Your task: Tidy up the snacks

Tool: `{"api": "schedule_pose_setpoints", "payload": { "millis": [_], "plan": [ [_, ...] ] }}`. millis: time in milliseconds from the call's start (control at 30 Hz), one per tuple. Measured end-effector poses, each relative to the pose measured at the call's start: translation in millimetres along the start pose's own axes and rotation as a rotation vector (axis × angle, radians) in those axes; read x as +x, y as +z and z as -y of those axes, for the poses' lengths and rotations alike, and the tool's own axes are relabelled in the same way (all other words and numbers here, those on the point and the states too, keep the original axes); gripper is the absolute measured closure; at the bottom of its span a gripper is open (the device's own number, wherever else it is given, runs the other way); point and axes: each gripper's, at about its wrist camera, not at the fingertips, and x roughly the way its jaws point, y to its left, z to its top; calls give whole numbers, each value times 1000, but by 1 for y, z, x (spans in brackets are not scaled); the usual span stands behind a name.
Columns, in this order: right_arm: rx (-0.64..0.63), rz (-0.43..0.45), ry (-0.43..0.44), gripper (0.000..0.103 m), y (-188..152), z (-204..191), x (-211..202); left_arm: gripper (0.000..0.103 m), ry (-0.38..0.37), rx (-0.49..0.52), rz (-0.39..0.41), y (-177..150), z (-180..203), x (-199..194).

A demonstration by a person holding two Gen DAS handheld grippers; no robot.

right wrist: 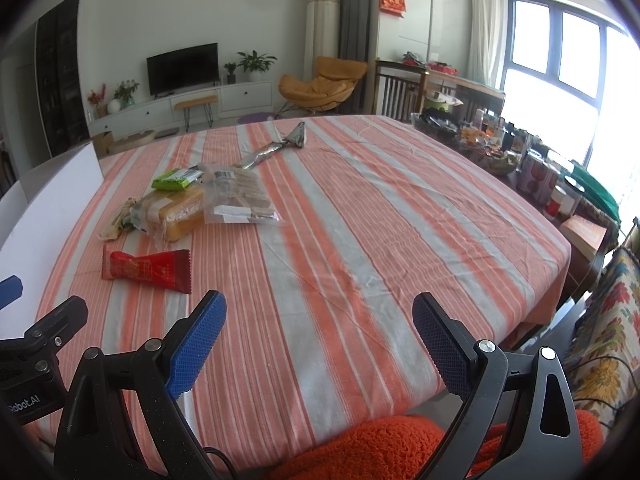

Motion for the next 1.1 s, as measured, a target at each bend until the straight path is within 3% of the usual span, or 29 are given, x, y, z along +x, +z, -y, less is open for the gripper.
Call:
{"api": "schedule_pose_setpoints", "payload": {
  "millis": [1100],
  "plan": [
    [1,-2,0,7,0,0,0,0,-6,-4,-32,-7,-1,6]
  ]
}}
